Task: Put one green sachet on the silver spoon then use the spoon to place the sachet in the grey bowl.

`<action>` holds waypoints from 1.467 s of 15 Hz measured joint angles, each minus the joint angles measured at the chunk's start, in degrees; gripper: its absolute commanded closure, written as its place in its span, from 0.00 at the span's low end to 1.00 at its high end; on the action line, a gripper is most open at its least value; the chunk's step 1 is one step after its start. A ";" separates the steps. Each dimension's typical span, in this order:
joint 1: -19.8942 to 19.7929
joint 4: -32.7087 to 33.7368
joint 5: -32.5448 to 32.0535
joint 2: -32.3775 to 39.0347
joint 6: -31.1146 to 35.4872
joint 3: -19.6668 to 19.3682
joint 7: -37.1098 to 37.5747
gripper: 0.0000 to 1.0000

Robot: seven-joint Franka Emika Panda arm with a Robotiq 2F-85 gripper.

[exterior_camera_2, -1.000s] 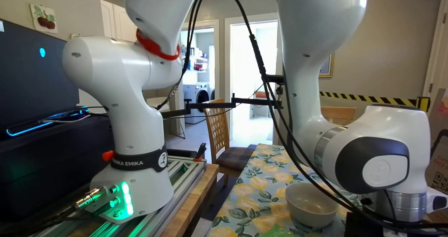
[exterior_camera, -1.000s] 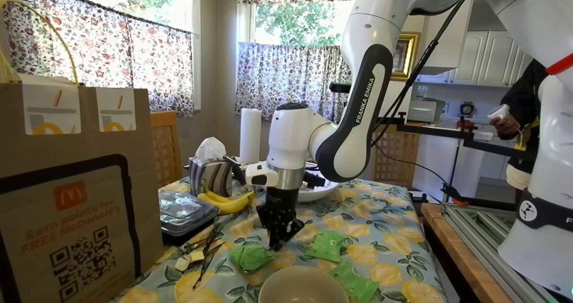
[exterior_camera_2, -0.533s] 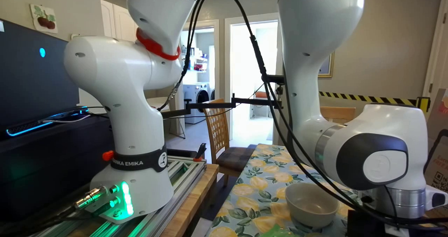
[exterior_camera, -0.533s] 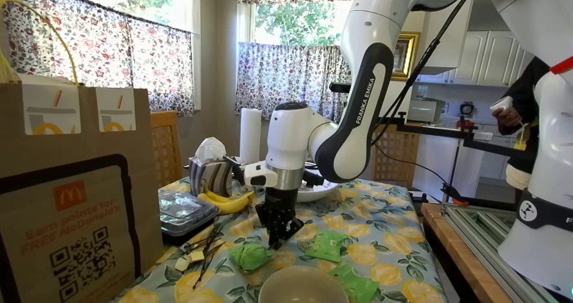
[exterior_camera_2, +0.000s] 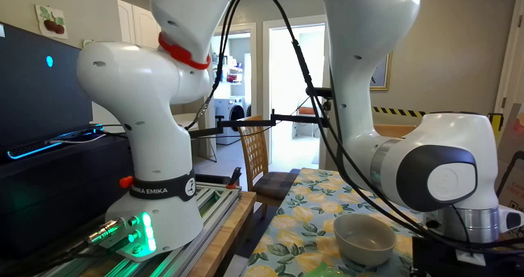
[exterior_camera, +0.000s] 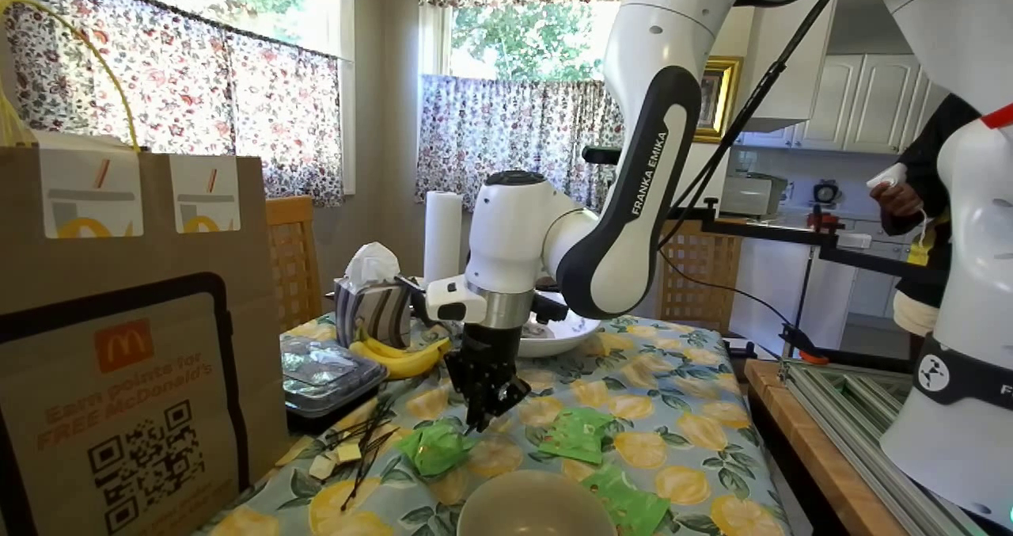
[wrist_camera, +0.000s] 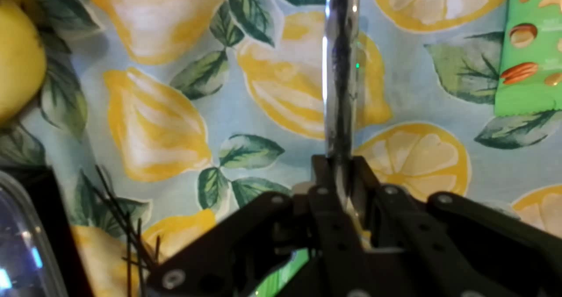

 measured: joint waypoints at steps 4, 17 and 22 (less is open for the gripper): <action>1.60 -0.41 -0.18 -0.58 1.74 -1.46 0.01 0.96; 13.11 -10.75 -5.77 -9.69 8.91 -11.63 1.98 0.96; 18.36 -14.07 -8.32 -13.67 8.91 -16.21 2.45 0.96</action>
